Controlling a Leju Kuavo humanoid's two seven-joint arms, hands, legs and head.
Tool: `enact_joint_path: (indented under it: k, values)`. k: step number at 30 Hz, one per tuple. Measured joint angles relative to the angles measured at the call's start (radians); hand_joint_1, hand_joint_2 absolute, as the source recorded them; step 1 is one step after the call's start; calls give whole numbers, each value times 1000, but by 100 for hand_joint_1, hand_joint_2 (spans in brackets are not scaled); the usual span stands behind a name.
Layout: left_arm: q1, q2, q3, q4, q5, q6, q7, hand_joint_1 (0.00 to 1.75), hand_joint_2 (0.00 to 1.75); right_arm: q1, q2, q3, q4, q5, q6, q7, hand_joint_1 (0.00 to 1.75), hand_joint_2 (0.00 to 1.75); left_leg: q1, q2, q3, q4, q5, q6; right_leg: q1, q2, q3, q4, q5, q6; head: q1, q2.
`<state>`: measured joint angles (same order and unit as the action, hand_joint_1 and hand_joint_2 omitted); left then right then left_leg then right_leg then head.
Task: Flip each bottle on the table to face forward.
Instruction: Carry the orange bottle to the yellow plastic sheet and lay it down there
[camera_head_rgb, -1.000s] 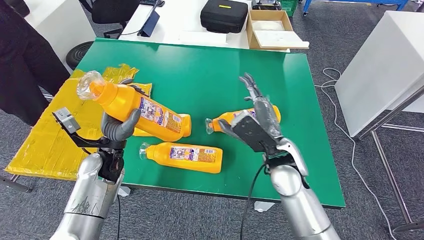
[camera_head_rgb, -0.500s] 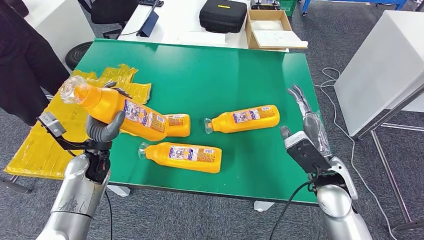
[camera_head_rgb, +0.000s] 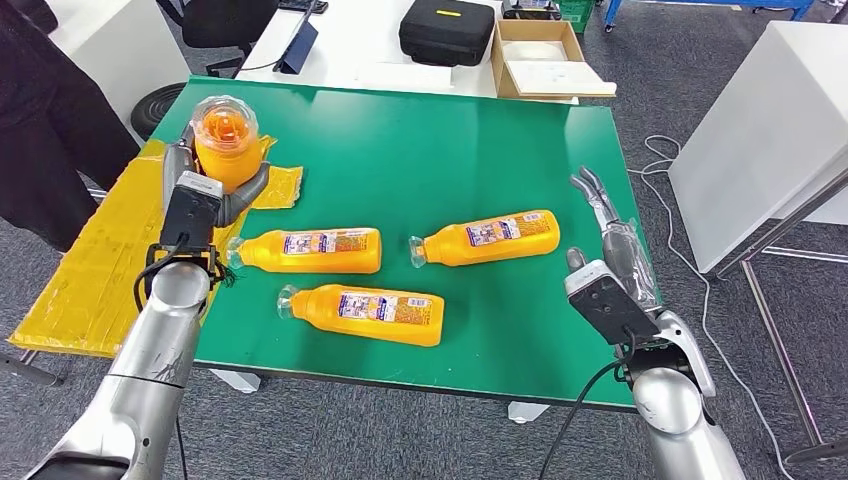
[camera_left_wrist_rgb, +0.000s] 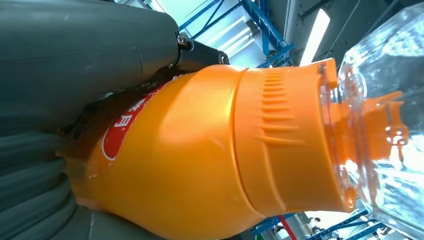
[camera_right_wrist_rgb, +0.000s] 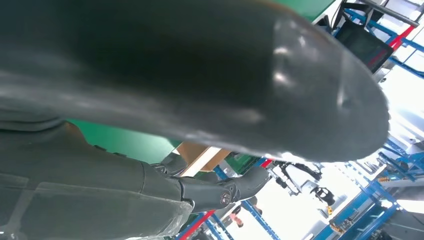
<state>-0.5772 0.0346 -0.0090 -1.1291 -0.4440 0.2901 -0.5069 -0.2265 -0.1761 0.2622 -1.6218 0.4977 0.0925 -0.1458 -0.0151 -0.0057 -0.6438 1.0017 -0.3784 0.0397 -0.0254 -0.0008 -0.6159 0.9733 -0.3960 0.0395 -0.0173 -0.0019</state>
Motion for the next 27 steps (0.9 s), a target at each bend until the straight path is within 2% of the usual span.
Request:
enact_joint_path:
  k: [7,11,14,18,21,27]
  values:
    - [-67,24,-43,47,-279,222,70,175,175,-82,14,35,68,-15,19,-3,0,0,0,0,0,0,0,0,0,0,0,0,0,0,0,0]
    - [-91,27,-78,70,-400,303,115,175,175,-104,23,49,100,-15,21,-4,0,0,0,0,0,0,0,0,0,0,0,0,0,0,0,0]
    - [-97,22,-112,103,-579,379,173,175,175,-112,25,56,120,-18,22,-5,0,0,0,0,0,0,0,0,0,0,0,0,0,0,0,0]
    - [-94,-18,-123,158,-872,402,239,175,175,-114,25,66,136,-23,22,-10,0,0,-1,-2,-1,0,0,0,-1,-1,0,0,0,0,0,0]
    - [-101,-46,-129,227,-1035,402,305,175,175,-113,24,73,141,-28,22,-12,0,0,-1,-1,-1,0,0,0,-1,-1,-1,0,0,0,0,0]
    - [-172,-70,-212,428,-1119,402,453,175,175,-100,16,90,142,-30,25,-18,0,0,-1,-1,-1,1,1,1,-1,-1,-1,0,1,0,0,0]
